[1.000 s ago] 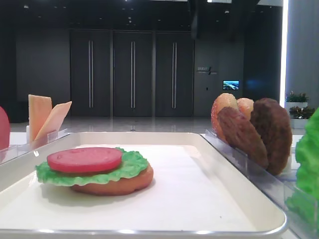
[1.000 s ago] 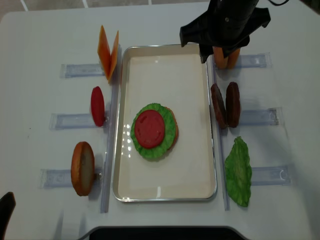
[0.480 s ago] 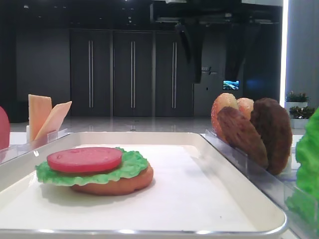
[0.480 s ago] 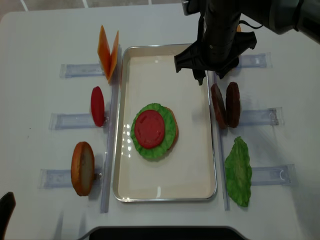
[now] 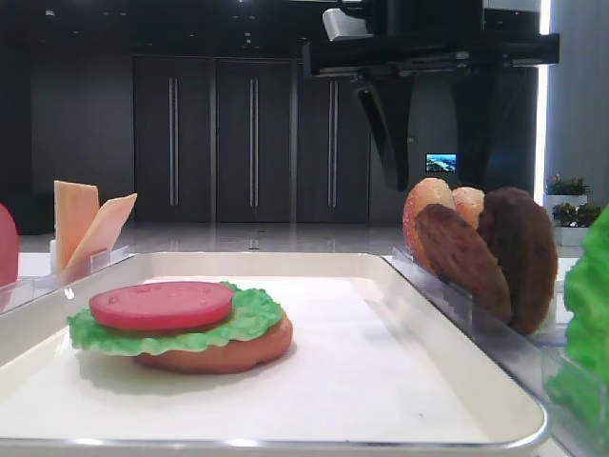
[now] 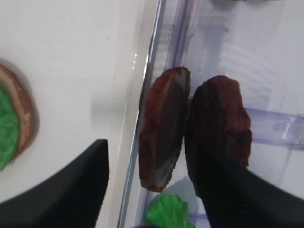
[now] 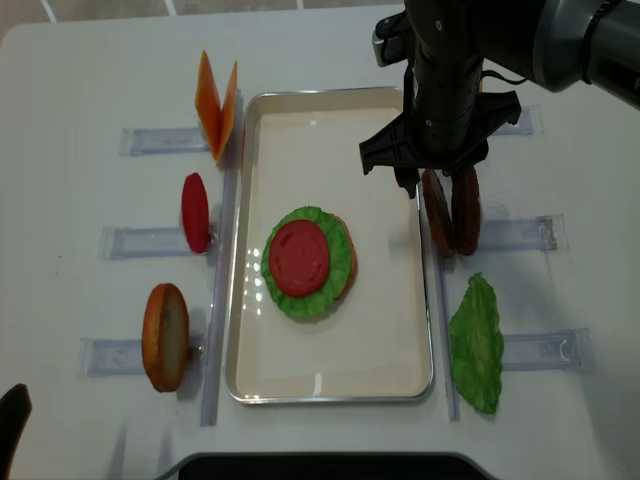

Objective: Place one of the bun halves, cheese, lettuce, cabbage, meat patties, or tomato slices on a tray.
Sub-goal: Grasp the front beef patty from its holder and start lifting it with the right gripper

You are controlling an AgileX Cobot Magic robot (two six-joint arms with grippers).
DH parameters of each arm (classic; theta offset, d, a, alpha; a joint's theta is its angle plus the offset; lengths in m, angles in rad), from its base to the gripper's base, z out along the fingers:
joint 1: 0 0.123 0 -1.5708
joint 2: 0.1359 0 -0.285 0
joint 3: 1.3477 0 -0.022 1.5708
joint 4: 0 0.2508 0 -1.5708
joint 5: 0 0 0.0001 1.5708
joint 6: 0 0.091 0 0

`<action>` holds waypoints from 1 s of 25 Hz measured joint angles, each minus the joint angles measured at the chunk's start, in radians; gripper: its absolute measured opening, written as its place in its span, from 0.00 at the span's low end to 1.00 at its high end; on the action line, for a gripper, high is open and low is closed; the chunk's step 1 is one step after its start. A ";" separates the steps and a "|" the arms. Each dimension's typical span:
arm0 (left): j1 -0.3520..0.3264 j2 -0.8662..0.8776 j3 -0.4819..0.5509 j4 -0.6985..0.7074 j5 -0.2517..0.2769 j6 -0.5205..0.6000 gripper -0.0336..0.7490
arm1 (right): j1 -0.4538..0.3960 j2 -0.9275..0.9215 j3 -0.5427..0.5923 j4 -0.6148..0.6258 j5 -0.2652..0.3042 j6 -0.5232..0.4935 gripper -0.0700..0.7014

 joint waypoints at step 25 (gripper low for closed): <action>0.000 0.000 0.000 0.000 0.000 0.000 0.64 | 0.019 0.036 0.071 -0.019 -0.069 0.022 0.53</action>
